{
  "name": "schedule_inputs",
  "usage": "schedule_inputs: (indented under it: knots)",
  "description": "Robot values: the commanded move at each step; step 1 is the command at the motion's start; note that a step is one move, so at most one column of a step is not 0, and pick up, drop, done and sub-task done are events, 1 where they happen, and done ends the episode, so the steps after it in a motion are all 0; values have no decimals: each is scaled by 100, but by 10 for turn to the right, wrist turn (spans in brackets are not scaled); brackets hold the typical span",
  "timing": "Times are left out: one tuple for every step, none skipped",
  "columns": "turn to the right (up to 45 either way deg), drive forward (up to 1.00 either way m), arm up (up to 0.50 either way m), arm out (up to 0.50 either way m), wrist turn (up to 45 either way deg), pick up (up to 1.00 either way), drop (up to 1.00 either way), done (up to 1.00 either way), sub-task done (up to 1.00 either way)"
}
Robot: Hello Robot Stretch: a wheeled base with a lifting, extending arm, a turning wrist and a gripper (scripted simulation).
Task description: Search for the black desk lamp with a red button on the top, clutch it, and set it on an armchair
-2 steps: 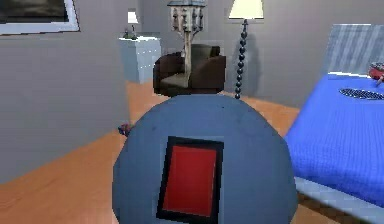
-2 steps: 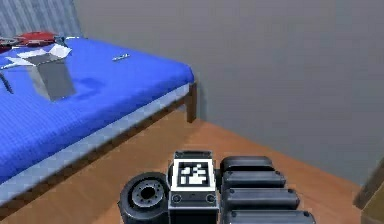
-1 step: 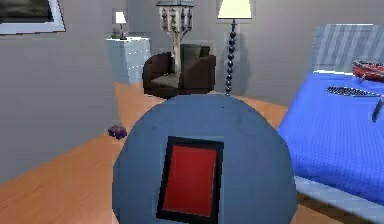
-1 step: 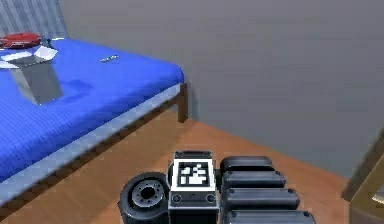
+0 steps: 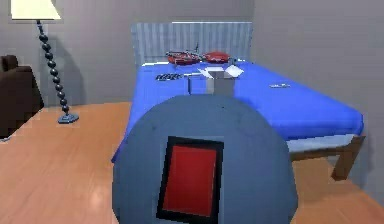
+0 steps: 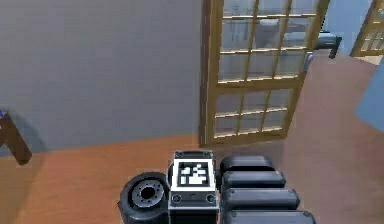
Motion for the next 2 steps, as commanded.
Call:
schedule_inputs:
  knots:
    - [330, 0, 0, 0, 0, 0, 0, 0, 0]
    - [0, 5, 0, 0, 0, 0, 0, 0, 0]
